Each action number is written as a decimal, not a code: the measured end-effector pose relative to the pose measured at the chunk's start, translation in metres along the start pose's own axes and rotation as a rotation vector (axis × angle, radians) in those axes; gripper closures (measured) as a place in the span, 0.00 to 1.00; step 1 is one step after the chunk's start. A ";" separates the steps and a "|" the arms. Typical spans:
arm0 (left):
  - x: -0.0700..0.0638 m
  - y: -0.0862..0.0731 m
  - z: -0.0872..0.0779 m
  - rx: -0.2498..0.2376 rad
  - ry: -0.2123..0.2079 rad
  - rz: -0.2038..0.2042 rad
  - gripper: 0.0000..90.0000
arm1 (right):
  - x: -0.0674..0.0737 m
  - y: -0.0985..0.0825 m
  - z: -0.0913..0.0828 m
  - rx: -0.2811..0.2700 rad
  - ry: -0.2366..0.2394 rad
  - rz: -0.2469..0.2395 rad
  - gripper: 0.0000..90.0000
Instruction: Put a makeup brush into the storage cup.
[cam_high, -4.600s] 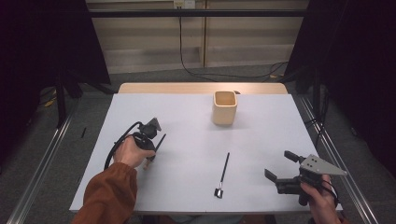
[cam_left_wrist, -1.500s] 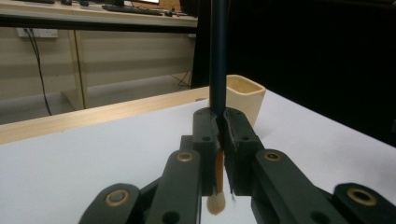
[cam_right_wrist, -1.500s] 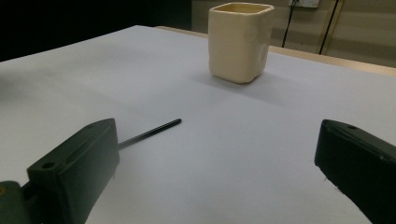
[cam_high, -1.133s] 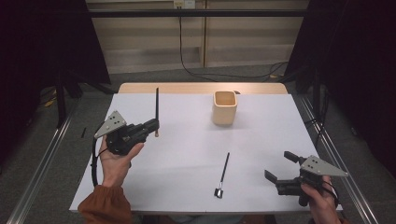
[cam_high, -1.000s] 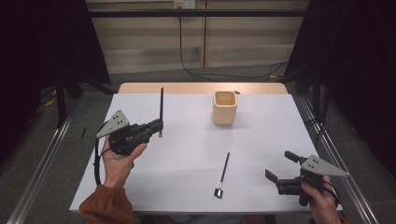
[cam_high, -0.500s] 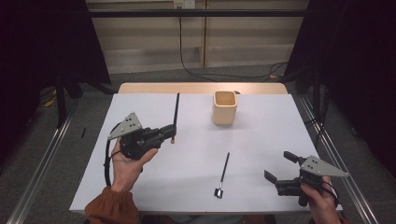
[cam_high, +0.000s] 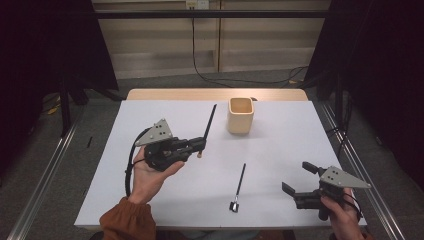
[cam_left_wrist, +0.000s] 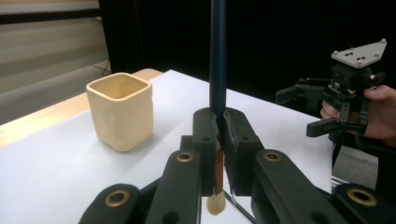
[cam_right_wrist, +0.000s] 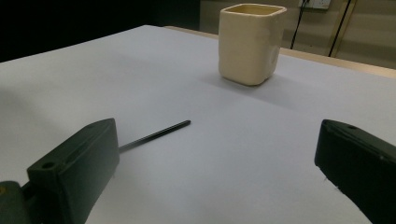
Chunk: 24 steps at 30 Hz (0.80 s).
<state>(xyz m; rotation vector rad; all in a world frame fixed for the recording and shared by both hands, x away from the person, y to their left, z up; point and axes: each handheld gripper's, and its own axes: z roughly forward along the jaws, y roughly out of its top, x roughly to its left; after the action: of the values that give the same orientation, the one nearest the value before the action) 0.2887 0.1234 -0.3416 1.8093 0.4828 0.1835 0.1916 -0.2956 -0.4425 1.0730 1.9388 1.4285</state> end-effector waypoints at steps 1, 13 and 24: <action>0.000 0.001 0.002 0.003 -0.006 -0.005 0.94 | 0.000 0.000 0.000 0.000 0.000 -0.001 0.00; -0.010 0.013 0.027 0.064 -0.089 -0.006 0.94 | 0.000 0.000 0.000 0.001 0.003 -0.004 0.00; -0.011 0.014 0.037 0.190 -0.115 -0.024 0.94 | 0.000 0.000 0.000 0.000 0.004 -0.002 0.00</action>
<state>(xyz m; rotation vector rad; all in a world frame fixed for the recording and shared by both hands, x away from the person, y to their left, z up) 0.2957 0.0829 -0.3376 1.9862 0.4527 0.0168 0.1912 -0.2956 -0.4421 1.0682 1.9421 1.4307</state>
